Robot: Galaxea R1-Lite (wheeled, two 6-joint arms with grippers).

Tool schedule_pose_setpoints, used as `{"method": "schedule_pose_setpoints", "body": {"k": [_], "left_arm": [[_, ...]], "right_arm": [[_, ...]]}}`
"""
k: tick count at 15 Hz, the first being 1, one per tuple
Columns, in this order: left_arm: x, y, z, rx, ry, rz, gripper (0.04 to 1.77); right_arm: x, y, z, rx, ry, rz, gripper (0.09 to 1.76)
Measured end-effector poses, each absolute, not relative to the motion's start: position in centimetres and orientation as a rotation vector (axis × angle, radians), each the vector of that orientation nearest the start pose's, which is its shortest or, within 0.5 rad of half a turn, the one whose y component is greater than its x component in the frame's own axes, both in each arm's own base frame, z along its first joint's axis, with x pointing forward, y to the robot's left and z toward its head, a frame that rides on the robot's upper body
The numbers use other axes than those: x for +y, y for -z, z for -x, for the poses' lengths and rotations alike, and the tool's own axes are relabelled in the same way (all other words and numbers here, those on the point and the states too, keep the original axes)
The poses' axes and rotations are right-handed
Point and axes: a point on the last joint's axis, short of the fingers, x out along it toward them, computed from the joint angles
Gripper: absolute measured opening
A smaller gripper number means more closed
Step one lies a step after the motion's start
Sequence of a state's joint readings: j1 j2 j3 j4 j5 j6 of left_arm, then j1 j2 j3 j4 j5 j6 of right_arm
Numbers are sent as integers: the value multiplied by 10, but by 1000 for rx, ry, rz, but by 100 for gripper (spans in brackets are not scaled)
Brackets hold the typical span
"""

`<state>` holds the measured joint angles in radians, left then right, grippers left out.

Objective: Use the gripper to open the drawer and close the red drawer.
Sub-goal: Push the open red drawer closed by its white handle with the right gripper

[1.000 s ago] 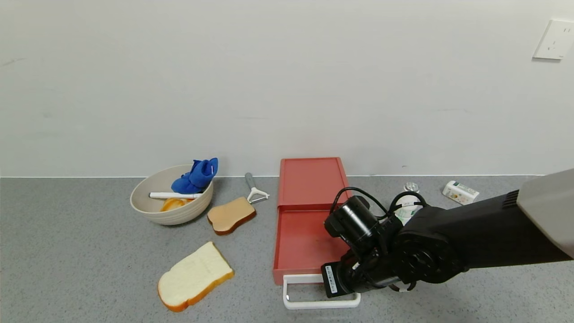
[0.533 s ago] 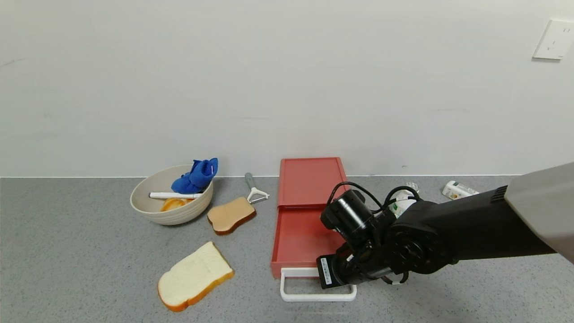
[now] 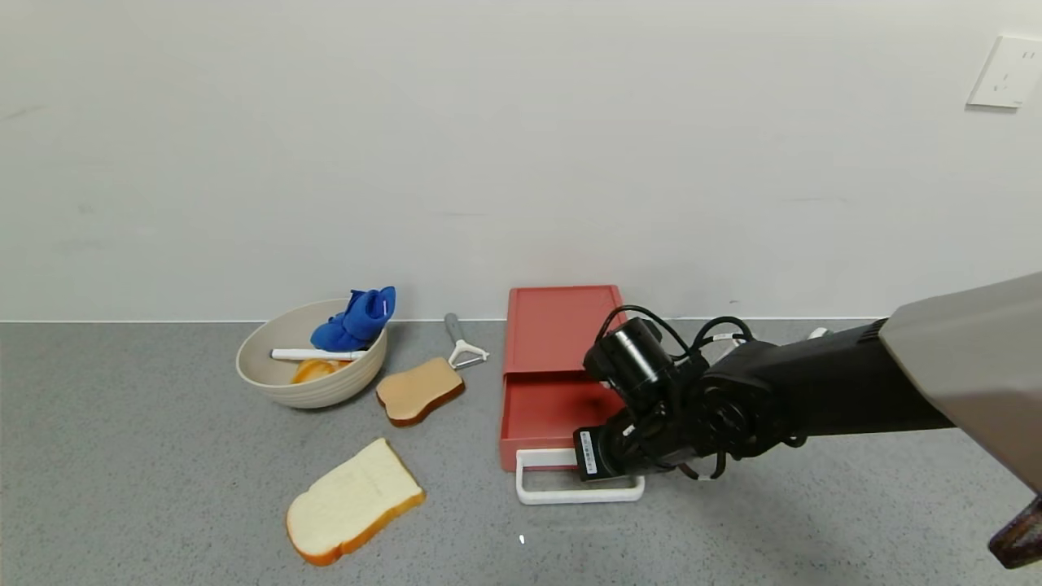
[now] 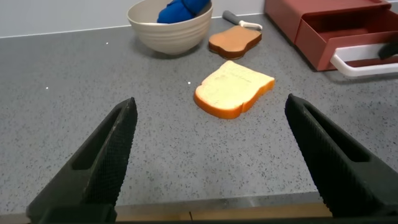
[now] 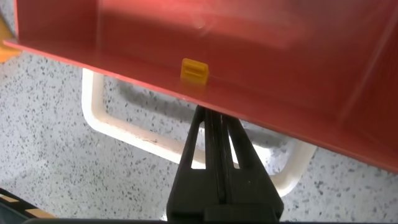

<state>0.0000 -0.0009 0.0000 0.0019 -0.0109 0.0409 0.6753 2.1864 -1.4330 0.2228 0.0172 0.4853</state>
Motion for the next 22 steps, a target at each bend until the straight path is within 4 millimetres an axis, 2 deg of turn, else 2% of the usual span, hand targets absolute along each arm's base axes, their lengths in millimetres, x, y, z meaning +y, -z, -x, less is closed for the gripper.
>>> {"method": "schedule_pose_setpoints", "body": {"k": [13,22], "left_arm": [[0,-75,23,1,10,-41,172],[0,-75,23,1,10,-41,172]], "right_arm": [[256,-97,-383,931,-362,-182,11],[258,-93,-398,882,-365,-205,11]]}}
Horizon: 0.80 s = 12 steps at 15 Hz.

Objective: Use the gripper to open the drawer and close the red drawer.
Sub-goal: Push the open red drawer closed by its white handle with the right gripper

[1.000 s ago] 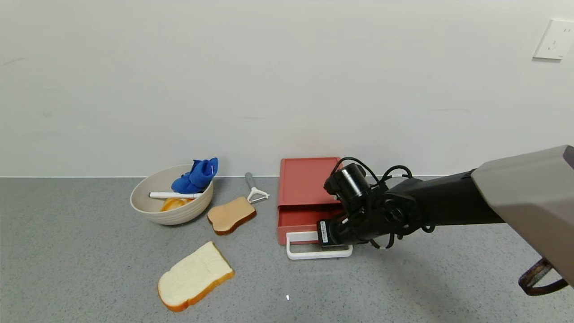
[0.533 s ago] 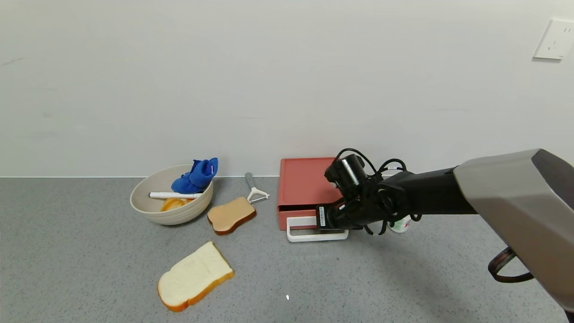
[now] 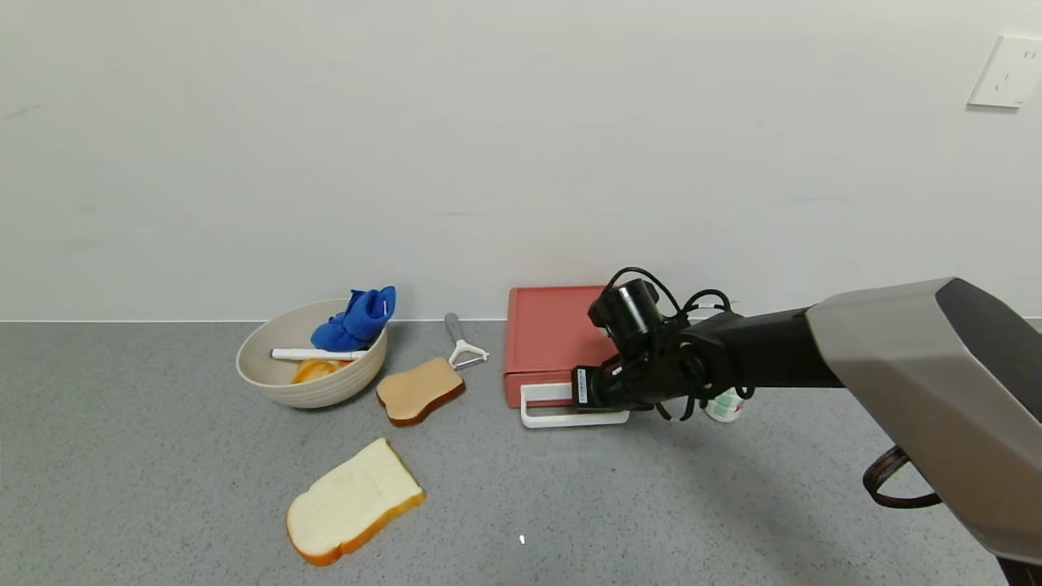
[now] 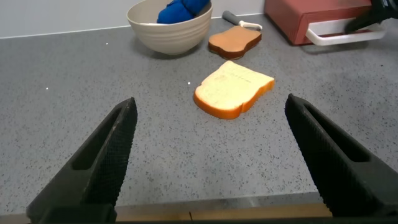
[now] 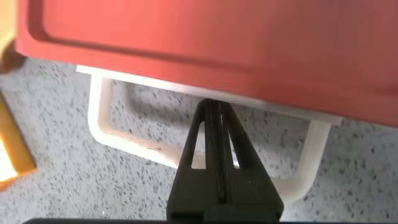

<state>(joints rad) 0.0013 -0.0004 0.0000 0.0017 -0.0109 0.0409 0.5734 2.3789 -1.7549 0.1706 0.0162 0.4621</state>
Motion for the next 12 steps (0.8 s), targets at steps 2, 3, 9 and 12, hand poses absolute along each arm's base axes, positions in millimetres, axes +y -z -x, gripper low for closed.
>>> {"method": "schedule_pose_setpoints", "body": {"k": [2,3,9,12], "left_arm": [[0,-75,23,1,10,-41,172],[0,-75,23,1,9,-41,172],[0,-75,23,0,10,-41,172],[0,-75,23,1,10,-41,172]], "right_arm": [[257,-94,-399,873,-370,-200,11],[257,-94,-399,872,-371,-199,11],[257,-113,-388,854,-389,-201,12],[251,-143,-370,816,-416,-206,11]]}}
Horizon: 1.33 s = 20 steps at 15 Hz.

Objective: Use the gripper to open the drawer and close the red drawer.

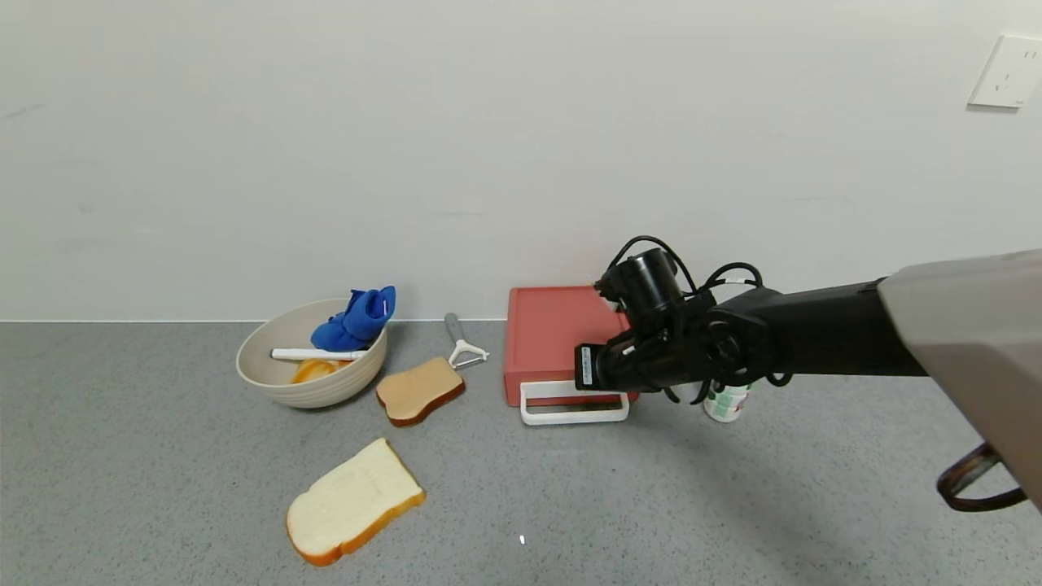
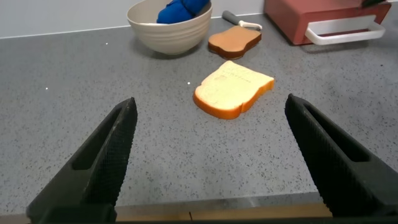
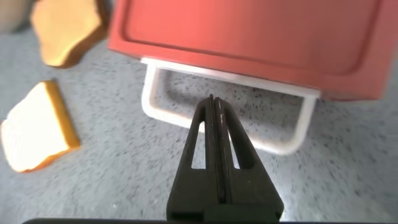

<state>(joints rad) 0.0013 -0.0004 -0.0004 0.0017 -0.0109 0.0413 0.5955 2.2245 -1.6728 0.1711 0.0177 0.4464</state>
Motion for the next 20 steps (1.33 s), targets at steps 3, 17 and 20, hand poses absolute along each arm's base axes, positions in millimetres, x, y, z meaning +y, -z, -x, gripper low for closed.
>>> {"method": "schedule_pose_setpoints", "body": {"k": [3,17,20], "left_arm": [[0,-75,23,0,10,-41,172],[0,-75,23,0,8,-30,172],[0,-76,23,-1,8,-30,172]], "right_arm": [[234,-176,-344,760,-467,-135,12],[104,-239,-196,463,-558,45,11],[81,-246,-157,398,-539,30,11]]}}
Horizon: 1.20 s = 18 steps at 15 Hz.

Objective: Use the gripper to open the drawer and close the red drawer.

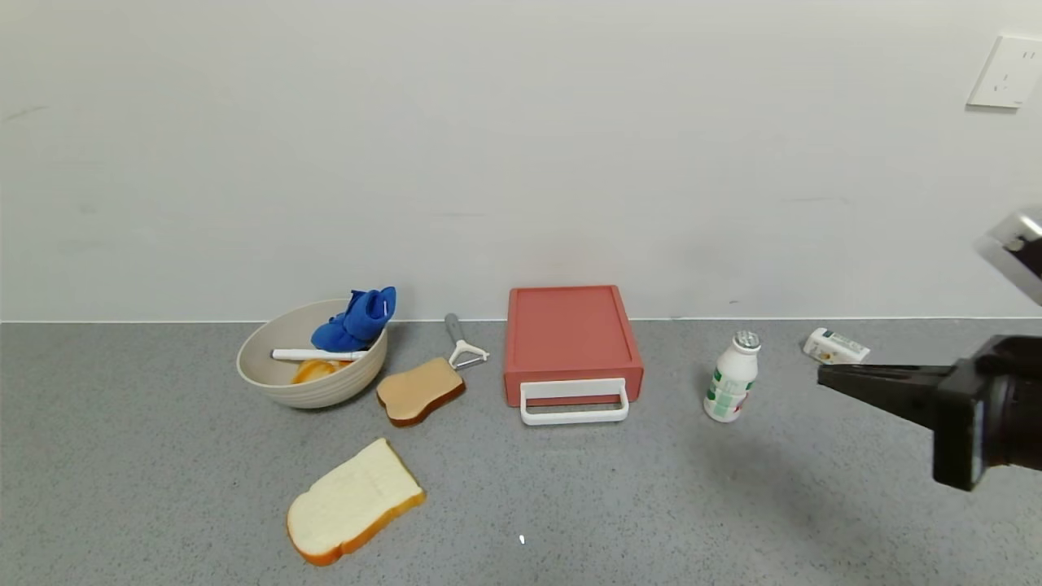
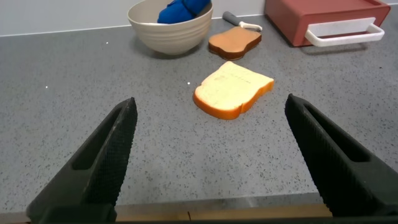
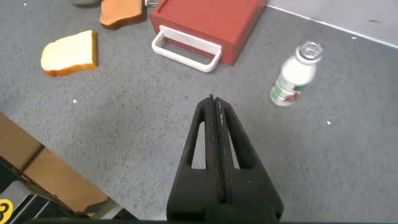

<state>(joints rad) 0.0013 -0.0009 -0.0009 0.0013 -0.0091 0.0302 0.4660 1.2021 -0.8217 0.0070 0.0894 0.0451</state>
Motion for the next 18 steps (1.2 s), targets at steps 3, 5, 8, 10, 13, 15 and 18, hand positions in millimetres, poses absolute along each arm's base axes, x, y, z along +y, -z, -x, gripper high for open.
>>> {"method": "schedule_pose_setpoints", "body": {"k": [3,5,8,10,13,15,18], "left_arm": [[0,-76,23,-2,8,-30,172],[0,-76,23,-2,8,-31,172],[0,-76,23,-1,8,-31,172],[0,-76,23,-1,8,-31,172],[0,-76,23,1,8,-31,172],[0,-75,23,1,8,-30,172],[0,-75,23,2,8,-30,172]], "right_arm": [[59,-241,-126,381,-484,24,25],[51,-237,-111,367,-478,17,58],[43,-228,-93,348,-474,12,94],[36,-223,-80,330,-460,8,111],[20,-214,-54,331,-379,-4,131],[11,-209,-34,333,-314,-13,139],[2,-203,-1,297,-207,-30,149]]}}
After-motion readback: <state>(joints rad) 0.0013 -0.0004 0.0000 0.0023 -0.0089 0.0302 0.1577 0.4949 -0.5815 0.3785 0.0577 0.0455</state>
